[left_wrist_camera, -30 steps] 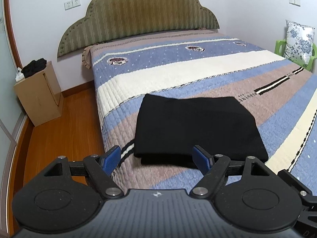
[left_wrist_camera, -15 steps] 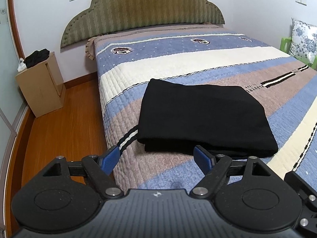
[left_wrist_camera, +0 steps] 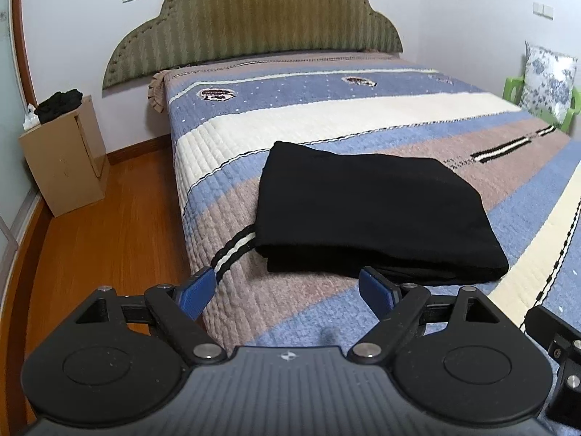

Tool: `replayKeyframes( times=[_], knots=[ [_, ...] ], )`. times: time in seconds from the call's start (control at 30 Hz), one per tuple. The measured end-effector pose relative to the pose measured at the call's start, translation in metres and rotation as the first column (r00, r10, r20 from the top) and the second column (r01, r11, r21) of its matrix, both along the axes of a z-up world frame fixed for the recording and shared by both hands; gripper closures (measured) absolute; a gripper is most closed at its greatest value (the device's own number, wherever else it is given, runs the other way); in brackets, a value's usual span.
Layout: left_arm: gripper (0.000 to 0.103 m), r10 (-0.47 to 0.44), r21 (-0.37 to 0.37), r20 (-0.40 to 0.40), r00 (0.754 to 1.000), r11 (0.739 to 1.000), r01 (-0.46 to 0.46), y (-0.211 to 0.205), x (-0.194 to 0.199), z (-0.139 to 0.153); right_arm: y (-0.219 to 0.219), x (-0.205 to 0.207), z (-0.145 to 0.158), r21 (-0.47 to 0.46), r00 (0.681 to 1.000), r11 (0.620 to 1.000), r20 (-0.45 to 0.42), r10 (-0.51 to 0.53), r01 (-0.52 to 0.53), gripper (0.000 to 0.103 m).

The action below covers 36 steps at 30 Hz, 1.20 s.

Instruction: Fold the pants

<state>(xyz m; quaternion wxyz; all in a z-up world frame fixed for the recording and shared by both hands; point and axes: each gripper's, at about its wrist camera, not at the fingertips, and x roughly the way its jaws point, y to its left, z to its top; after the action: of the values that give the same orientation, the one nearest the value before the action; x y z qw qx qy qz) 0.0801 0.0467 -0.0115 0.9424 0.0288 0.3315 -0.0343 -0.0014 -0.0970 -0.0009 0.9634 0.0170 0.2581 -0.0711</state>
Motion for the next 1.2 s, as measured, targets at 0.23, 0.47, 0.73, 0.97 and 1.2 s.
replayKeyframes(
  times=[0.23,0.47,0.73,0.97,1.2],
  knots=[
    [0.016,0.036,-0.009,-0.037,0.999,0.999,-0.037,0.016,0.008,-0.006,-0.007,0.003,-0.009,0.027,0.999,1.0,-0.033,-0.004,0.005,0.0],
    [0.016,0.028,0.003,-0.031,0.999,1.0,-0.028,0.009,0.005,-0.006,-0.003,0.002,-0.008,0.025,0.999,0.999,-0.021,0.039,-0.038,0.0],
    [0.016,0.025,0.019,-0.037,0.999,1.0,-0.025,0.004,0.005,-0.006,0.006,0.003,-0.004,-0.022,0.999,0.999,-0.025,0.046,-0.047,0.0],
    [0.016,0.021,0.033,-0.04,0.999,0.999,-0.02,-0.001,0.006,-0.005,0.002,0.003,-0.004,-0.007,0.999,0.999,-0.025,0.043,-0.044,0.0],
    [0.016,0.021,0.08,0.003,1.0,0.997,-0.021,-0.009,0.0,-0.002,0.001,0.002,-0.003,-0.004,0.999,0.999,-0.018,0.043,-0.043,0.0]
  ],
)
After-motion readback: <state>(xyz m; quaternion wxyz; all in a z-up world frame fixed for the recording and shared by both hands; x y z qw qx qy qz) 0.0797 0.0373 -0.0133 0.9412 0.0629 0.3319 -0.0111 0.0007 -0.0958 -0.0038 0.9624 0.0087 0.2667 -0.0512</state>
